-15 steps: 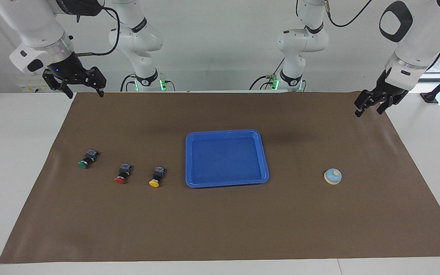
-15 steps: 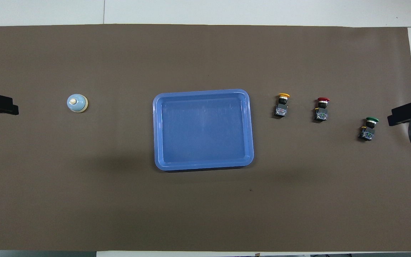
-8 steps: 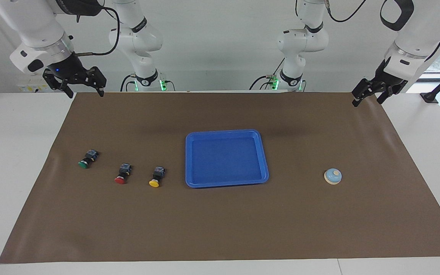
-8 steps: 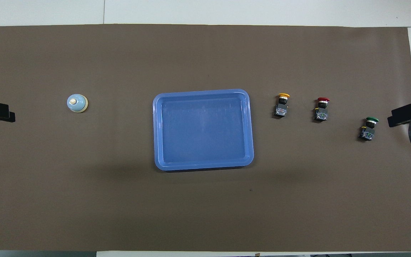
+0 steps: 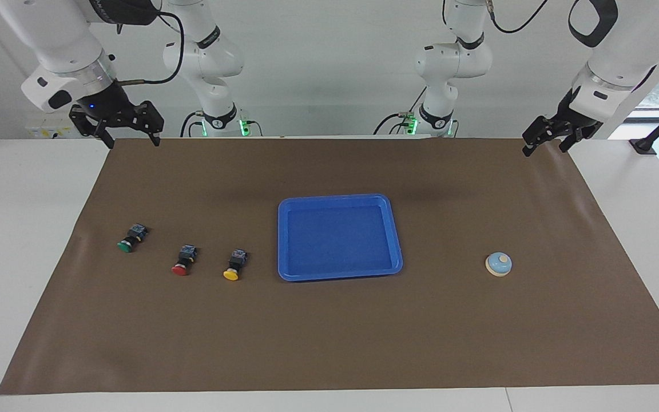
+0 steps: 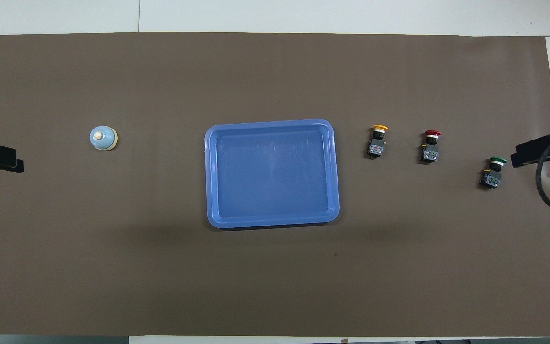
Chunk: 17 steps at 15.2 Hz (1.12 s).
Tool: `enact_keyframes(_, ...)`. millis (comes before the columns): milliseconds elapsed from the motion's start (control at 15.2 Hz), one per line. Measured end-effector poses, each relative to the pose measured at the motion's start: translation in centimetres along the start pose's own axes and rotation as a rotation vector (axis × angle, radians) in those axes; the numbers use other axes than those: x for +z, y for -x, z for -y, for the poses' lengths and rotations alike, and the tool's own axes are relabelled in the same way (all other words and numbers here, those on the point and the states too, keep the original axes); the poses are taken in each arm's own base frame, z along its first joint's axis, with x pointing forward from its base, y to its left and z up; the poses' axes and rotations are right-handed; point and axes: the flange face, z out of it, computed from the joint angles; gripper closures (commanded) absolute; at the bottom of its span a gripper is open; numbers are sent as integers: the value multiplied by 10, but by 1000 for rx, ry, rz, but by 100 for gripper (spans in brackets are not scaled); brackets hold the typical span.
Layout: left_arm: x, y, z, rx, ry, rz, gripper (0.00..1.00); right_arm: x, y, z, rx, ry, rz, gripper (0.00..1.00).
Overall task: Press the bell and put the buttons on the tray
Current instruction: 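Reach the right gripper to the yellow-capped button and grasp it, then carry the yellow button into the blue tray and release it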
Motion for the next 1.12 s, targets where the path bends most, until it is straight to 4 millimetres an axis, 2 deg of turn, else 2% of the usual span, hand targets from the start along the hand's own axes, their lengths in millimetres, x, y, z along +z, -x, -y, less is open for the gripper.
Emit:
enact_keyframes(132,0,0,0,0,0,0,0,19,-5,16,29,2,-33,0)
enact_keyframes(329,0,0,4,-7,1,-1,0,59,-13,55,108,2,-66,0)
enact_keyframes(461,-1,0,6,-11,1,-2,0,93,-21,77,176,-4,-78,0)
enact_keyframes(725,-1,0,5,-9,1,-2,0,174,-52,127,274,-33,-87,0)
enact_keyframes(922,-1,0,5,-9,1,-2,0,222,-68,138,288,-54,-109,0)
enact_keyframes(1120,-1,0,5,-9,1,-2,0,253,-76,136,293,-64,-119,0)
